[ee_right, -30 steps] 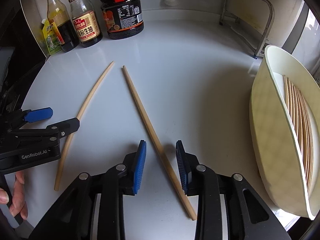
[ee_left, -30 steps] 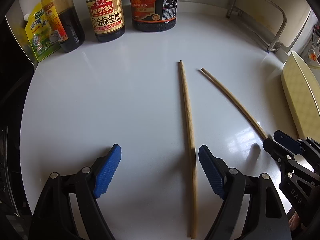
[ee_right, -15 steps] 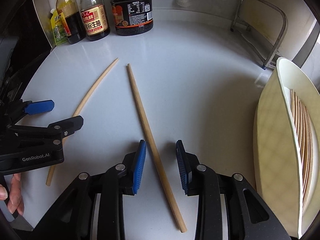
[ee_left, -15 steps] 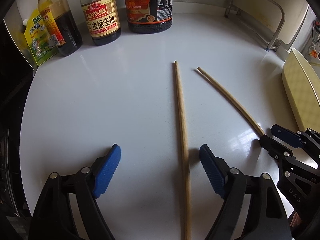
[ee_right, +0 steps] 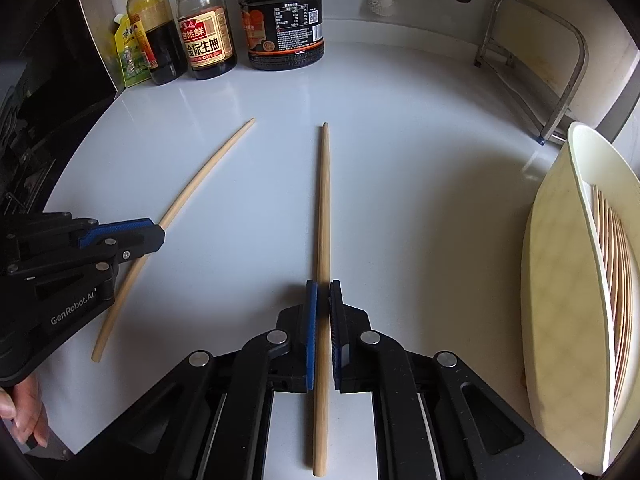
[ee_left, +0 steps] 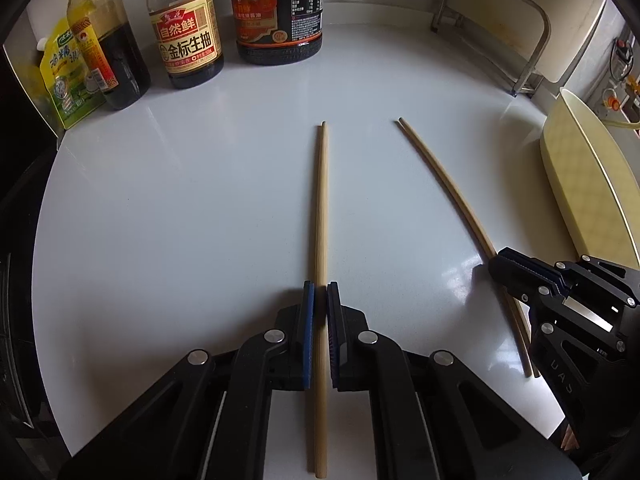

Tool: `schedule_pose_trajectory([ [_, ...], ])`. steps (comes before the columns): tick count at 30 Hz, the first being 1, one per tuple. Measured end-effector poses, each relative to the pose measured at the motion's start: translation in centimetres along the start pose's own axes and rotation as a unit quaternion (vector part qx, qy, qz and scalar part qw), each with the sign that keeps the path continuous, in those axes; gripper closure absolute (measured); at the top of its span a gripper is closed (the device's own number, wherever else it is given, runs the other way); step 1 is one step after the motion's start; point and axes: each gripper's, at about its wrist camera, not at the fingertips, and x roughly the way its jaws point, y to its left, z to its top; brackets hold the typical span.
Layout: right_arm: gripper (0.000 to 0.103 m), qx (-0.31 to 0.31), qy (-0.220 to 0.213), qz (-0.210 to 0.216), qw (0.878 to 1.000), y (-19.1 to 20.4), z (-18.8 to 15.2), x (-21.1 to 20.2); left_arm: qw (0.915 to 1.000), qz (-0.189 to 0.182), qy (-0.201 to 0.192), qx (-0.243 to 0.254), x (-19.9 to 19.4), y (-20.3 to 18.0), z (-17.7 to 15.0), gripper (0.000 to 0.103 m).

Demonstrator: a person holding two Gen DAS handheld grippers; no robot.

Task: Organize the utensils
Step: 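Carry the chopstick with the right gripper while the left gripper carries its own to the basin, then lower both chopsticks into the white basin and open both grippers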

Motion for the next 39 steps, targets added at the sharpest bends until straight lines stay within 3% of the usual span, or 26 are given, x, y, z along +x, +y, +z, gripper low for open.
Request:
schedule_pose_trajectory([
  [7,0.097,0.034,-0.013,0.027,0.999,0.1,0.2,-2.8,0.9999,-0.007,0.0,-0.01,-1.7,0.3,-0.2,0.096],
  [17,0.097,0.05,-0.053,0.028,0.997,-2.4,0.6,-9.1,0.9988,-0.023,-0.042,0.0,-6.5,-2.8,1.9,0.096],
  [26,0.097,0.128,-0.087,-0.016,0.988,-12.3,-1.6,-14.6,0.9907,-0.086,-0.08,0.068,-9.7,-13.5,6.8,0.096],
  [33,0.097,0.215,-0.078,-0.048,0.972,-21.6,-4.5,-15.0,0.981,-0.136,-0.051,0.128,-8.0,-23.2,9.7,0.096],
  [39,0.097,0.24,-0.066,-0.057,0.967,-25.5,-4.9,-13.6,0.9775,-0.136,-0.025,0.159,-5.3,-28.3,10.6,0.096],
])
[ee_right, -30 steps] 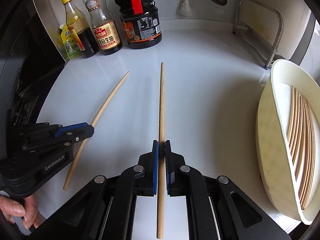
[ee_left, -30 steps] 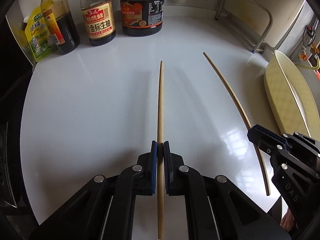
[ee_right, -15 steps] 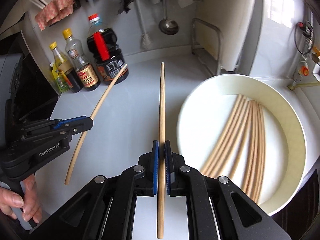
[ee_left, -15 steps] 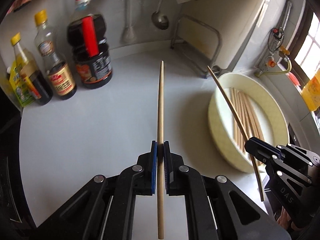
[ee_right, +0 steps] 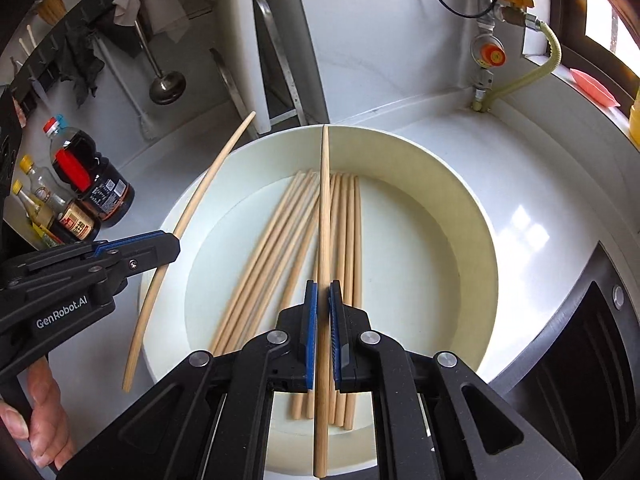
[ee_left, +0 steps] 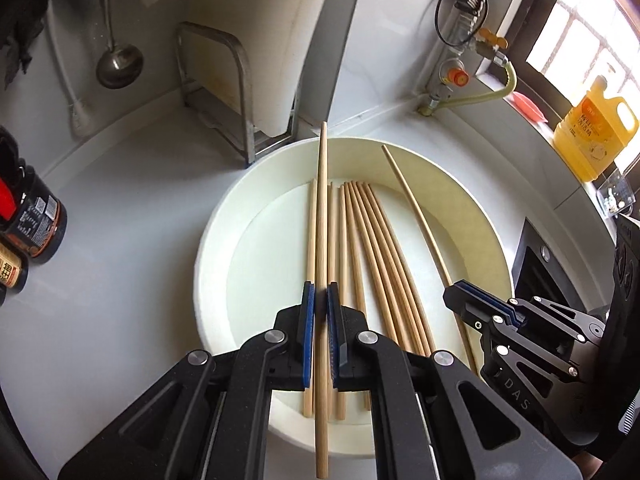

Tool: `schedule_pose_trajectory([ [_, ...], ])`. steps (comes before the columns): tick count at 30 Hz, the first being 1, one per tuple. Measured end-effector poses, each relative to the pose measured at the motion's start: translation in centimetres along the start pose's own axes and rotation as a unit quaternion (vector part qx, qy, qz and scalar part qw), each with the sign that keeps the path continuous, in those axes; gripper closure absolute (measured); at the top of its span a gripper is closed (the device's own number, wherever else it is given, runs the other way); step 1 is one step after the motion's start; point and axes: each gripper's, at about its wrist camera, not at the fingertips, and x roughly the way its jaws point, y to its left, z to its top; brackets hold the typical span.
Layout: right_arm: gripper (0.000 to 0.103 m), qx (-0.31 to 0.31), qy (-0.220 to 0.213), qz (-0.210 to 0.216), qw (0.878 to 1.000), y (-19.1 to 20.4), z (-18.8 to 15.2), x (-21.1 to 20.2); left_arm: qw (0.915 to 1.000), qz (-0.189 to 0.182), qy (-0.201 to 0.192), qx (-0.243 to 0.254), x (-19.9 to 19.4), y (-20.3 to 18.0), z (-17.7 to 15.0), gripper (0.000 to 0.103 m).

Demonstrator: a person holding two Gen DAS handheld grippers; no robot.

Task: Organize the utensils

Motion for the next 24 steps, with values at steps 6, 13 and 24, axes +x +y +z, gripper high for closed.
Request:
schedule_pose_trajectory([
  [6,0.097,0.019,0.005,-0.003,1.0,-1.4,0.4,1.4,0.9995,0.014,0.027,0.006,2.4,-0.8,0.7,0.096],
  [13,0.078,0.024,-0.007,-0.007,1.0,-1.8,0.1,0.5,0.9993,0.031,0.016,-0.015,1.5,0.3,0.6,0.035],
  [24,0.074,0.022,-0.014,-0.019,0.999,-1.2,-1.3,-2.2,0.9978,0.063,-0.002,-0.022,-1.7,1.0,-1.1,0.028],
])
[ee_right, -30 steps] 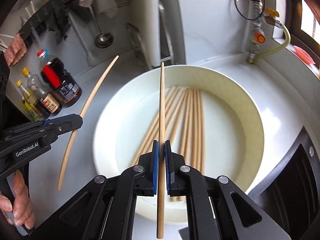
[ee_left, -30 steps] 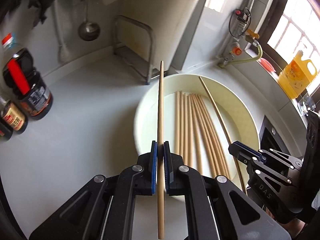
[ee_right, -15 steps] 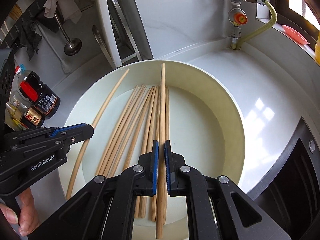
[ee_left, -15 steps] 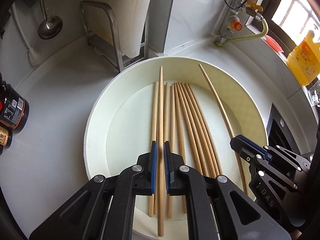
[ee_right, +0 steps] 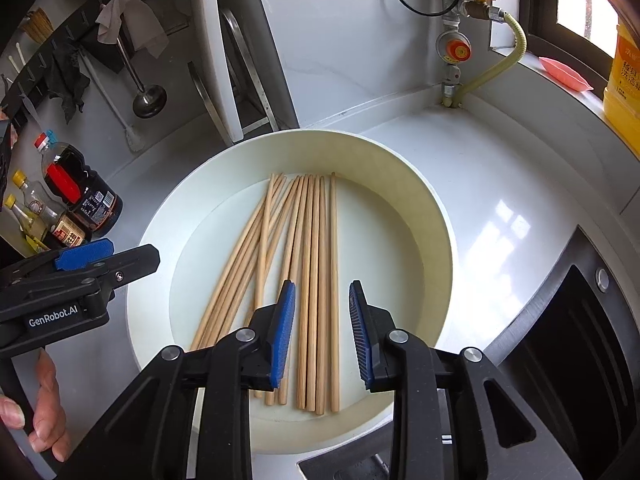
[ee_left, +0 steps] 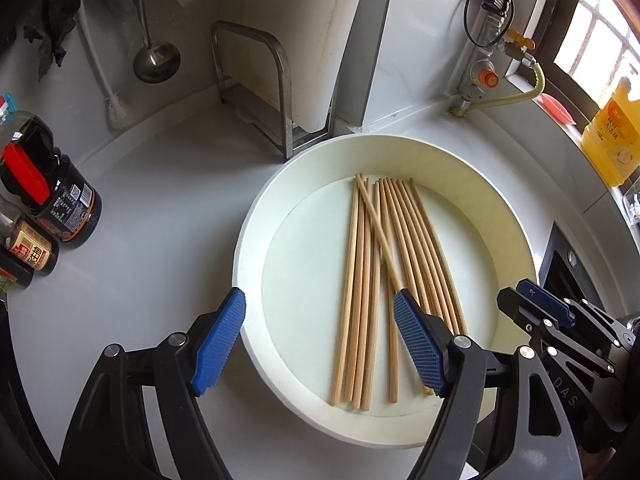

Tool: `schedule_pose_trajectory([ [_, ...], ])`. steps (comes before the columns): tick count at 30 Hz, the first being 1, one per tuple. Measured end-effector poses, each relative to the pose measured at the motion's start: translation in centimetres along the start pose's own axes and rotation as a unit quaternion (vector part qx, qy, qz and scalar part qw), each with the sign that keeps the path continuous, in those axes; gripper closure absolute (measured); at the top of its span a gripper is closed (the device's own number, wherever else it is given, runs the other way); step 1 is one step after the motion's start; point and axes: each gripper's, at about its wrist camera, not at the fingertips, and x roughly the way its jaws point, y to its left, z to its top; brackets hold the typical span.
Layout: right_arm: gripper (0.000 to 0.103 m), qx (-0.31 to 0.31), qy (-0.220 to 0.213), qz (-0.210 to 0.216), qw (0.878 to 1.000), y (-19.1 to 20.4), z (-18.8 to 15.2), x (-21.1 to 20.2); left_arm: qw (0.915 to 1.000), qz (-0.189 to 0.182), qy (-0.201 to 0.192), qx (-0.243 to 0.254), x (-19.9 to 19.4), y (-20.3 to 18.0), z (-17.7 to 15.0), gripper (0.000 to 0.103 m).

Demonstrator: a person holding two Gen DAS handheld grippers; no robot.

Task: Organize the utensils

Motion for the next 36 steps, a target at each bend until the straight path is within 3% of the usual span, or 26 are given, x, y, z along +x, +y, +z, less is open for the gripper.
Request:
schedule_pose_trajectory([
  [8,0.068,0.0,-0.008,-0.005,1.0,0.4,-0.8,-1.6,0.9999,0.005,-0.005,-0.009,-1.6,0.4,-1.1,0.028],
  [27,0.058,-0.011,-0.025,-0.006,1.0,1.5,-1.3,-3.7,0.9991,0.024,-0.032,-0.013,-4.5,0.8,-2.2,0.013],
  [36,0.057,-0.018,-0.024,-0.006,1.0,2.1,-1.6,-4.1,0.9984,0.035,-0.042,-0.014,-5.4,1.0,-2.5,0.009],
])
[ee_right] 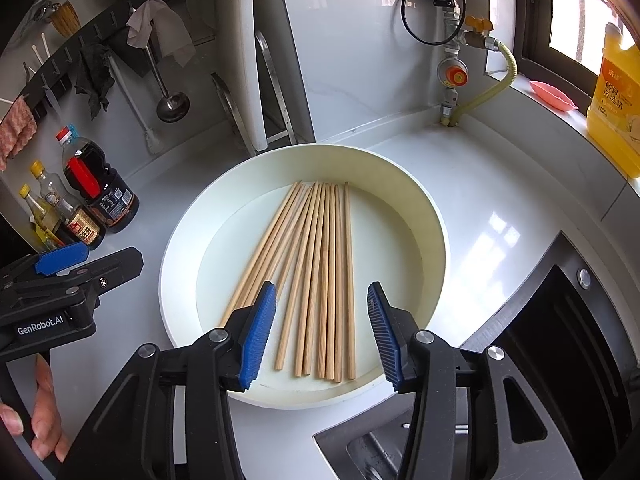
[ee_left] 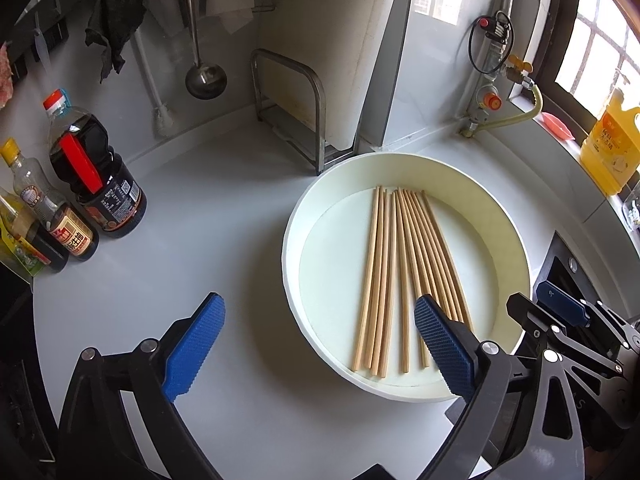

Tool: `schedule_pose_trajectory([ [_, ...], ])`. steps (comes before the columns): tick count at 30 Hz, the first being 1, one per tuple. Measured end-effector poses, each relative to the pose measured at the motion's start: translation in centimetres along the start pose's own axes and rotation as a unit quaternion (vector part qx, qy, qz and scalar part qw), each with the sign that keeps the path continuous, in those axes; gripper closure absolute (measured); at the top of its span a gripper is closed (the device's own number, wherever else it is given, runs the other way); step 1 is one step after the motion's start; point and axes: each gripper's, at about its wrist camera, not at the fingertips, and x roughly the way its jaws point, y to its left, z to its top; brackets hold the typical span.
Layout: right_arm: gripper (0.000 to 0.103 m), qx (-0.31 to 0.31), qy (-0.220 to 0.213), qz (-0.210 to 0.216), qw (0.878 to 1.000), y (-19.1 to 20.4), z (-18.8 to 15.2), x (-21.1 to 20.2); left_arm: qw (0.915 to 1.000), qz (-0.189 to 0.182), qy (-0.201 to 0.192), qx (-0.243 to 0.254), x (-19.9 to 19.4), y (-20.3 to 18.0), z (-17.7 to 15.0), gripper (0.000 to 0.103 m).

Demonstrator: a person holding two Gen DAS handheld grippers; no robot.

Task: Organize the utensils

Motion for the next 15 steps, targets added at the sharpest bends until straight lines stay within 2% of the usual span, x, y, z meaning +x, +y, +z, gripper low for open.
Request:
schedule_pose_trajectory([
  [15,0.054,-0.008,-0.009,0.001,1.0,0.7,0.0,-1.0,0.9999,0.005,-0.003,-0.015,-1.1,0.9,-0.4,0.007],
])
